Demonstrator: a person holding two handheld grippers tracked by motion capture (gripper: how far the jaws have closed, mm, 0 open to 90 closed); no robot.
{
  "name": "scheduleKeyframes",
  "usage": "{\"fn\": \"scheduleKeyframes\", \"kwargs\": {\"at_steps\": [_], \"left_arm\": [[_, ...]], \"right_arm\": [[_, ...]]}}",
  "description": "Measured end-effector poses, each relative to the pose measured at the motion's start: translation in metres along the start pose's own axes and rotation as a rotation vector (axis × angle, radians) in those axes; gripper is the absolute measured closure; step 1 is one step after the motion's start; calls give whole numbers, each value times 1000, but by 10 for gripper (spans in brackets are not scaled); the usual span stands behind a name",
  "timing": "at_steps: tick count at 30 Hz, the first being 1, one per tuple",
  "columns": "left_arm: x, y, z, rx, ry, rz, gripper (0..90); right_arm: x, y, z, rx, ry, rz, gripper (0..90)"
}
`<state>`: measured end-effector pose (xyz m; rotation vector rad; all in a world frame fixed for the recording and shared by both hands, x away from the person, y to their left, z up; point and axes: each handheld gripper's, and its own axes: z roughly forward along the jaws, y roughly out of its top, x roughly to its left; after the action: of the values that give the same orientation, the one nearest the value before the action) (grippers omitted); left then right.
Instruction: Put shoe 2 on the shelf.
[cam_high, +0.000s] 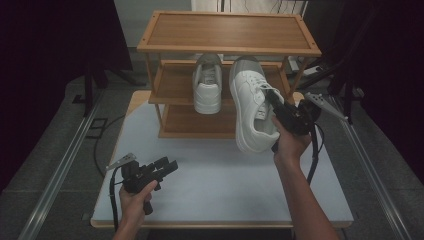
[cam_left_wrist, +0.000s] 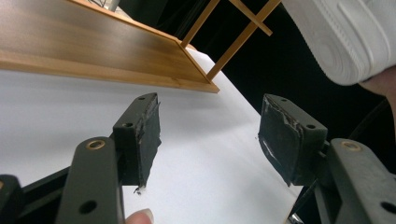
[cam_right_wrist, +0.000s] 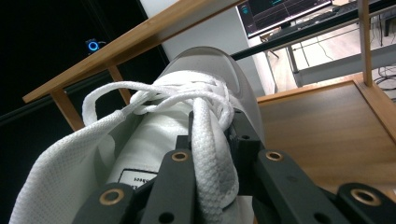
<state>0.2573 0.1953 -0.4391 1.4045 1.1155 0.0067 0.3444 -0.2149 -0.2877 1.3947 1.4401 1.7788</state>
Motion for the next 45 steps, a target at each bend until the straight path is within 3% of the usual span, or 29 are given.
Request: {"fn": "scheduleKeyframes", "kwargs": {"at_steps": [11, 26, 45], "left_arm": [[-1, 1, -2, -5, -8, 4, 381], [-1, 2, -3, -10, -16, -2, 381], [1, 4, -9, -26, -23, -11, 382]], "right_arm": [[5, 11, 41, 20, -69, -22, 818], [-1, 11, 88, 37, -157, -24, 816], [-9, 11, 125, 57, -220, -22, 800]]}}
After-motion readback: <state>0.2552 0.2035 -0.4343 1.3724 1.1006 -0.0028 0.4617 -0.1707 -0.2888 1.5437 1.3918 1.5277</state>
